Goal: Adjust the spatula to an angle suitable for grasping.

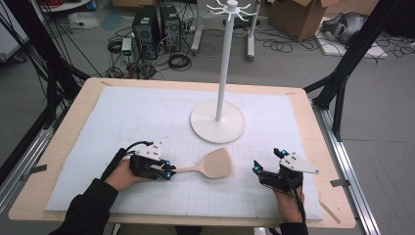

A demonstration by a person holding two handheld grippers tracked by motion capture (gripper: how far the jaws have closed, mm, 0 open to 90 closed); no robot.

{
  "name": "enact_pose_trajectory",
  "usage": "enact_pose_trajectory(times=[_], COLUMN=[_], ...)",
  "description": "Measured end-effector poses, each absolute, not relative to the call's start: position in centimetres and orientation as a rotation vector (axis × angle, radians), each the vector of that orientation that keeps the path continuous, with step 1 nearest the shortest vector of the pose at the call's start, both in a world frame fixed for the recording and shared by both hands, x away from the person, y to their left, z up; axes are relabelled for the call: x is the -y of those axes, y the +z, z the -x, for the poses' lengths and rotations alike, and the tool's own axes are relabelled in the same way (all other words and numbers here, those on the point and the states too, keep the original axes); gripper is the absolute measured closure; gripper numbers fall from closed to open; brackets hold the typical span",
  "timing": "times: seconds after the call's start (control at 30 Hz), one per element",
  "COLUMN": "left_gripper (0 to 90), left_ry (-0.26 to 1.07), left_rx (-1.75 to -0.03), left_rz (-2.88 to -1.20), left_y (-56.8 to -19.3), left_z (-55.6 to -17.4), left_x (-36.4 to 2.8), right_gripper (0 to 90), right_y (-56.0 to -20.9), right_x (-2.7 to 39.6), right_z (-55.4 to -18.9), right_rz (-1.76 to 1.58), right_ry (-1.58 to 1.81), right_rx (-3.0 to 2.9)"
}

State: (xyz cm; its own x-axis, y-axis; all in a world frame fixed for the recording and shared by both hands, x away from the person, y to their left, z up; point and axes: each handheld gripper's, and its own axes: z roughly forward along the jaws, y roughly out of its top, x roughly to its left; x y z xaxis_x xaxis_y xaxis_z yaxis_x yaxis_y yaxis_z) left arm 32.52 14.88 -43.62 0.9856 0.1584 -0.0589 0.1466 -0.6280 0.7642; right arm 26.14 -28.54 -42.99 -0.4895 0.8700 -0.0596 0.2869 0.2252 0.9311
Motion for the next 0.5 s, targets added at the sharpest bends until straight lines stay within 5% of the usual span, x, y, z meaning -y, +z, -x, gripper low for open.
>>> enact_pose_trajectory(times=[0.33,0.37,0.4,0.5], left_gripper=[76.4,71.2,47.1,44.6], left_ry=[-0.026,-0.034,-0.021,0.019], left_rx=[-0.209,-0.249,-0.294,-0.351], left_rz=[-2.272,-2.242,-2.221,-2.195], left_y=[-44.07,-43.91,-43.82,-43.18], left_z=[-32.63,-32.73,-32.74,-32.83], left_x=[-14.49,-14.54,-14.50,-14.47], right_gripper=[15.5,15.5,15.5,15.5], right_y=[-43.12,-43.14,-43.17,-43.22], right_x=[28.37,28.40,28.41,28.41], right_z=[-26.15,-26.16,-26.15,-26.15], right_rz=[-1.072,-1.069,-1.073,-1.075], right_ry=[1.262,1.259,1.259,1.259], right_rx=[-1.910,-1.911,-1.910,-1.908])
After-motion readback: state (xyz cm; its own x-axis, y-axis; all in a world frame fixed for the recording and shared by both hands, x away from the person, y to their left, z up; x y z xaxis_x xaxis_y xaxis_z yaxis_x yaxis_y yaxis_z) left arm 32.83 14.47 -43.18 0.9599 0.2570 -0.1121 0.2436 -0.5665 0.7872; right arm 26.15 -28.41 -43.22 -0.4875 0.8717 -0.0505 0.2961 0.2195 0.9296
